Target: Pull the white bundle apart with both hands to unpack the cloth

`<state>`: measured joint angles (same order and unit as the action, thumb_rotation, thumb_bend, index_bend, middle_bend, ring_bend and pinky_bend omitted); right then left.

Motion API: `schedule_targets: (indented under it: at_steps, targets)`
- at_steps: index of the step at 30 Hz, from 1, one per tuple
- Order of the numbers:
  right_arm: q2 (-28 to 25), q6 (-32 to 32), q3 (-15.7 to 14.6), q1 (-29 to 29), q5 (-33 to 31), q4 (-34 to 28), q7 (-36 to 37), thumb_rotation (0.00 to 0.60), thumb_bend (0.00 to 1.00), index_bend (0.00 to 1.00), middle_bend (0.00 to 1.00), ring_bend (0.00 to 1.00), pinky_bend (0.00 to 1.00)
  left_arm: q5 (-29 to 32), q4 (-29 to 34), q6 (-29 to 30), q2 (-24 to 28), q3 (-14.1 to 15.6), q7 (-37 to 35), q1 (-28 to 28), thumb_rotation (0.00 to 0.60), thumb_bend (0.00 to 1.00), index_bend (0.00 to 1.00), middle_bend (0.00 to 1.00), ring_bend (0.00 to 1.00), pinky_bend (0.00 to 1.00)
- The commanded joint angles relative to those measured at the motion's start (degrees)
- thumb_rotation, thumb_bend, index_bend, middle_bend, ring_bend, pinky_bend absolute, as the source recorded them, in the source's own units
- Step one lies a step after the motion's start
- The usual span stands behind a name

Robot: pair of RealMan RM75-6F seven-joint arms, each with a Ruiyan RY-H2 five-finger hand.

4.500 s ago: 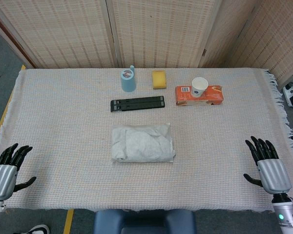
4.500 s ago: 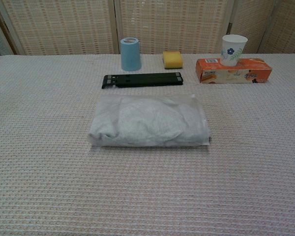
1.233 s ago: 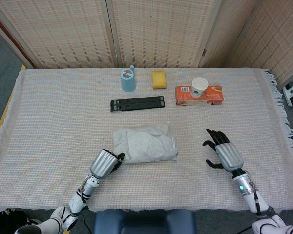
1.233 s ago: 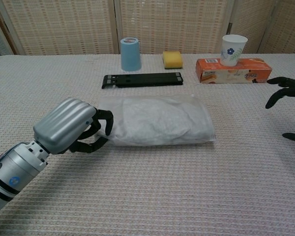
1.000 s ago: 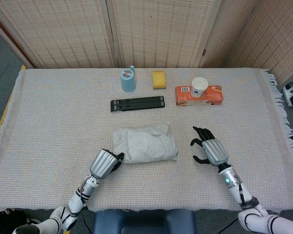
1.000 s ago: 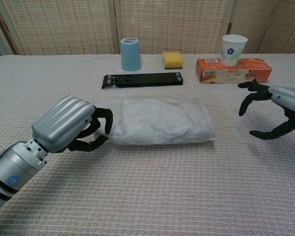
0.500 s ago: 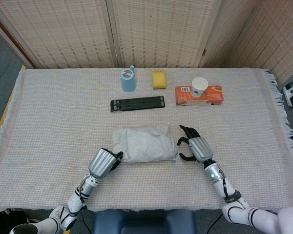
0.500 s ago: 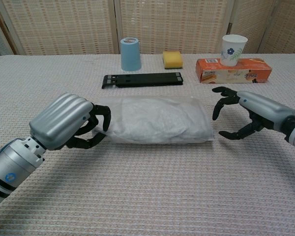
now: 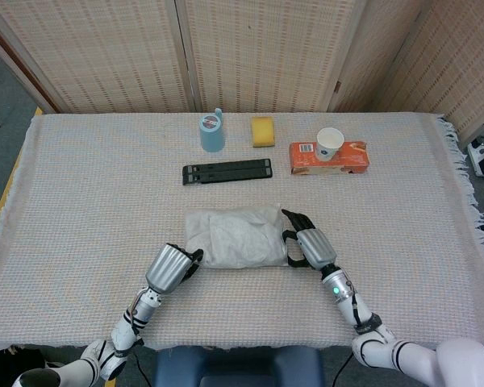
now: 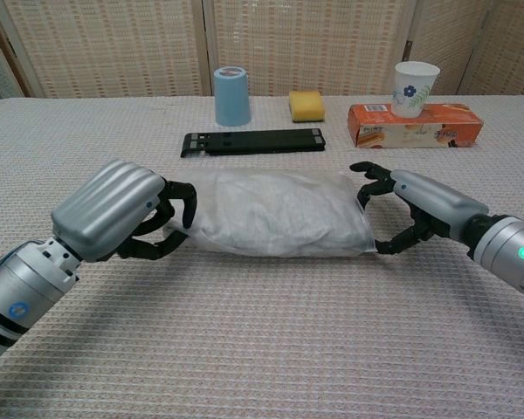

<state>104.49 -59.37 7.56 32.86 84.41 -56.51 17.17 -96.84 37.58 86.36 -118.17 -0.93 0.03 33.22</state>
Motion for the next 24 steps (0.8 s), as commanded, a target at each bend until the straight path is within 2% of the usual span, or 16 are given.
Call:
schedule_targets:
  at_steps: [1,11,24]
  targets:
    - [0.98,-0.21,0.21,0.33,-0.31,0.96,0.27,0.6,0.3,0.53,0.01,0.0,0.0,0.11,0.18,0.02,0.14,-0.09,0.06,0.03,0.6,0.59,0.73,1.0,1.0,1.0]
    - [3.48,-1.19,0.13,0.44,-0.87,3.79,0.81,0.6,0.38,0.67,0.06,0.0,0.0,0.6,0.55,0.18,0.92,-0.52,0.17,0.07,0.6,0.59,0.73,1.0,1.0,1.0]
    - [1.32,-2.0,-0.26,-0.49,-1.59,2.64,-1.12,0.6,0.39,0.71,0.09,0.0,0.0,1.35,0.12,0.34,1.34,-1.16,0.25,0.07,0.6,0.59,0.73,1.0,1.0,1.0]
